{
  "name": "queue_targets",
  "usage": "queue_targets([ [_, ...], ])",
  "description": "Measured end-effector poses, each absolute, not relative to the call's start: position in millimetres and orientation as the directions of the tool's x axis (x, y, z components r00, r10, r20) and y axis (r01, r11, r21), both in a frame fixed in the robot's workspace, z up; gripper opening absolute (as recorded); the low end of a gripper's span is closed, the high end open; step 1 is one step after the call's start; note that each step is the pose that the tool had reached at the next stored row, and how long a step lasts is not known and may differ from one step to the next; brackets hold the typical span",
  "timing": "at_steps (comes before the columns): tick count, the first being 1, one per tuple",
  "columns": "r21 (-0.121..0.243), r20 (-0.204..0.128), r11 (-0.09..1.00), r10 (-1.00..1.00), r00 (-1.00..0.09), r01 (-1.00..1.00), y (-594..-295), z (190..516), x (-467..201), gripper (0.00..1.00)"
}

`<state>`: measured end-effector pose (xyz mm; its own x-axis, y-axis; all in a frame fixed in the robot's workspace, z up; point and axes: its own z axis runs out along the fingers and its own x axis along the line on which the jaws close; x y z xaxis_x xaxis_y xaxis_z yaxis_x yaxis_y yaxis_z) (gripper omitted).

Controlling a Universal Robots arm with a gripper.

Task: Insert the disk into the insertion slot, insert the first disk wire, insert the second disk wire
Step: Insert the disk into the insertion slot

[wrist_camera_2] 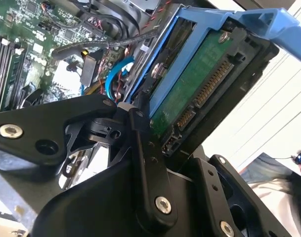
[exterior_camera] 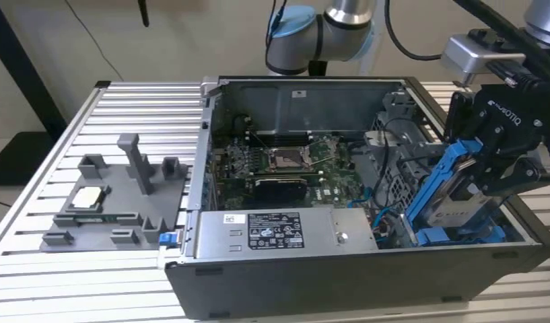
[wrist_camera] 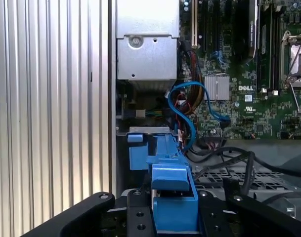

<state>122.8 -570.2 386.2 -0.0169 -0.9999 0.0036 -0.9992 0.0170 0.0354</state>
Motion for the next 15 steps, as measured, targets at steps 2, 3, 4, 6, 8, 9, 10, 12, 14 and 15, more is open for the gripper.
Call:
queue_targets([
  [2,0.035,0.003,0.017,-1.000,-0.017,-0.999,-570.2,382.4,122.9,0.33],
  [3,0.035,0.003,0.017,-1.000,-0.017,-0.999,-570.2,381.0,122.9,0.33],
  [4,0.035,0.004,0.017,-1.000,-0.017,-0.999,-570.2,380.0,122.9,0.33],
  [6,0.035,0.004,0.017,-1.000,-0.017,-0.999,-570.2,379.3,122.9,0.33],
  [8,0.035,0.004,0.017,-1.000,-0.017,-0.999,-570.2,379.0,122.8,0.33],
  [9,0.035,0.004,0.017,-1.000,-0.017,-0.999,-570.2,378.8,122.9,0.33],
  [10,0.035,0.004,0.017,-1.000,-0.017,-0.999,-570.2,378.7,122.8,0.33],
  [12,0.035,0.004,0.017,-1.000,-0.017,-0.999,-570.2,378.5,122.9,0.33],
  [14,0.035,0.004,0.017,-1.000,-0.017,-0.999,-570.2,378.3,122.9,0.34],
  [15,0.035,0.004,0.017,-1.000,-0.017,-0.999,-570.2,378.2,122.9,0.34],
])
